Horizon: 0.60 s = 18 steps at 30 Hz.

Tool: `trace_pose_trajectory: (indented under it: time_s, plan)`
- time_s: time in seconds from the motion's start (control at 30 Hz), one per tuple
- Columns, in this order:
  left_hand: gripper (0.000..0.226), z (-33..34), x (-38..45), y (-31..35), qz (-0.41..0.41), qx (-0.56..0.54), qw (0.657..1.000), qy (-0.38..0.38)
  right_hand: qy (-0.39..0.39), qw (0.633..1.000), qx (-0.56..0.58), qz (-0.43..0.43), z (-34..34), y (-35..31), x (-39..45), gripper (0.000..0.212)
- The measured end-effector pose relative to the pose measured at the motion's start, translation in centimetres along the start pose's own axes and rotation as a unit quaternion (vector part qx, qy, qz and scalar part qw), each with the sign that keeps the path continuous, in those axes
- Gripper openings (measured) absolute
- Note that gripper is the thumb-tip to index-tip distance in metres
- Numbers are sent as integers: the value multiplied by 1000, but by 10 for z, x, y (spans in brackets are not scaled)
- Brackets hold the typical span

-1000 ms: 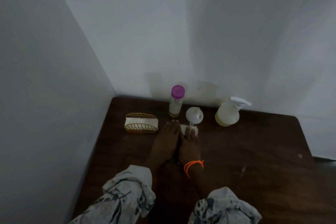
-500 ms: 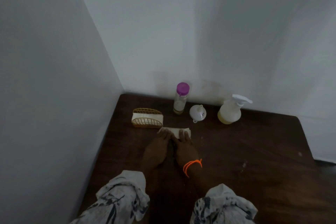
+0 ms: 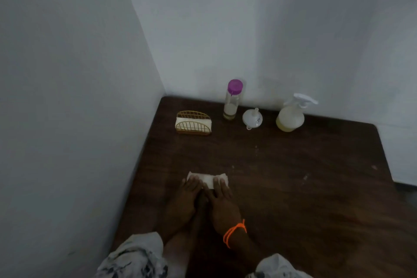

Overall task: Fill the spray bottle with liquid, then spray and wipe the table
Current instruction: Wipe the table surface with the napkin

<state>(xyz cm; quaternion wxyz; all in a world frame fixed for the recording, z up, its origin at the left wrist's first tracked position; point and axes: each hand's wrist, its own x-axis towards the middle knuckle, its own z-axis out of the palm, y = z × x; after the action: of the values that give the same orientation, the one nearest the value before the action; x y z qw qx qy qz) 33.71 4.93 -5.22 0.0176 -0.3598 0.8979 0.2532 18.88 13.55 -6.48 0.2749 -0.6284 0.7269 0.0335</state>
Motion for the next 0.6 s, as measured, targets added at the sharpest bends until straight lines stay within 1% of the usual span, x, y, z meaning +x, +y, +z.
trace_pose_trajectory:
  time_s: [0.07, 0.1, 0.13, 0.2, 0.23, 0.3, 0.37, 0.47, 0.5, 0.53, 0.57, 0.6]
  plan:
    - [51, 14, -20, 9, 4, 15, 1000, -15, 48, 999, 4, 12, 13, -5, -28, 63]
    - [53, 22, -31, 15, 1, 17, 1000, -24, 49, 999, 8, 17, 18, -6, -43, 64]
    - [56, 28, -41, 21, 2, 27, 998, -55, 43, 999, 7, 24, 23, -7, -58, 65]
    - [55, 44, -58, 35, 16, 96, 990, -99, 35, 999, 1, 34, 32, -3, -85, 67]
    - [53, 49, -62, 46, 16, 118, 987, -106, 38, 999, 1, 39, 37, 1, -97, 67]
    - [56, 61, -66, 64, 25, 133, 986, -96, 53, 997, 29, 51, 44, 10, -116, 66]
    - [56, 68, -66, 77, 39, 134, 985, -104, 72, 994, 52, 65, 48, 19, -126, 67]
    - [58, 61, -54, 89, 53, 149, 973, -170, 90, 992, 39, 74, 48, 33, -120, 76]
    - [58, 58, -47, 92, 52, 158, 971, -172, 62, 994, 49, 82, 45, 37, -115, 78]
    - [61, 56, -38, 92, 55, 161, 974, -151, 62, 992, 59, 89, 42, 41, -109, 80]
    - [66, 54, -27, 89, 47, 150, 981, -113, 70, 991, 64, 95, 37, 46, -101, 81]
    - [69, 52, -10, 86, 41, 143, 983, -104, 86, 989, 62, 104, 32, 52, -92, 80]
